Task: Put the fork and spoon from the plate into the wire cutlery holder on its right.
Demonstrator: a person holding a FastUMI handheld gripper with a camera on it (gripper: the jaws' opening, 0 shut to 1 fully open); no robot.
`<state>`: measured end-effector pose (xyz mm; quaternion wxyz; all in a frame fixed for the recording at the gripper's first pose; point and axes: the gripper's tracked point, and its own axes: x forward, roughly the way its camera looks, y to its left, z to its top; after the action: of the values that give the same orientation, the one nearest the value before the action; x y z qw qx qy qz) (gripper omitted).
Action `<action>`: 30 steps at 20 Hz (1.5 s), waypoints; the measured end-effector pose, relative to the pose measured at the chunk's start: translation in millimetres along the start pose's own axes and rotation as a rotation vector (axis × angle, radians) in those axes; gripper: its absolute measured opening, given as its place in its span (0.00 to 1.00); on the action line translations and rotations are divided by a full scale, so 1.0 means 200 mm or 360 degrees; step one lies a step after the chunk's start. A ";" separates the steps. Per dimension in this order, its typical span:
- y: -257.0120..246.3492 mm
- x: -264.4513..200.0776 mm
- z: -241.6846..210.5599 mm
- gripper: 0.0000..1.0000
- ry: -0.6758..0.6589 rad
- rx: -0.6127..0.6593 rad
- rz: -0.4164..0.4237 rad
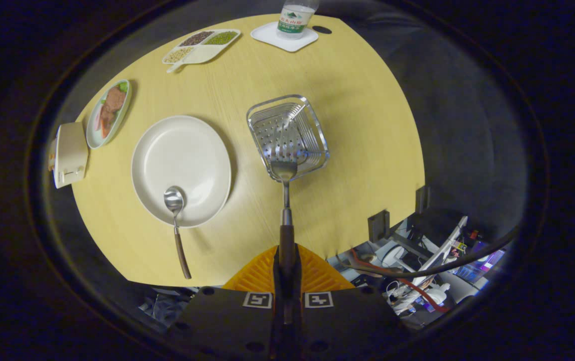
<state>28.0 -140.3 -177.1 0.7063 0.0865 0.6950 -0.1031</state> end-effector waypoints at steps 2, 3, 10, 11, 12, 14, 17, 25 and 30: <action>-0.01 0.03 0.04 0.10 0.0050 -0.0001 0.0017; 0.00 0.06 0.06 0.10 0.0073 -0.0009 0.0024; 0.02 0.20 0.14 0.13 0.0185 -0.0010 0.0094; 0.02 0.20 0.16 0.13 0.0186 -0.0010 0.0098; 0.02 0.20 0.17 0.15 0.0181 -0.0006 0.0109; 0.01 0.18 0.18 0.17 0.0176 -0.0002 0.0104; -0.02 0.17 0.17 0.35 0.0151 0.0006 0.0069; -0.04 0.05 0.14 1.00 0.0049 -0.0014 0.0042; 0.01 -0.08 0.03 1.00 -0.0016 -0.0024 0.0013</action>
<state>33.4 -140.4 -161.6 0.7108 0.0834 0.6919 -0.0955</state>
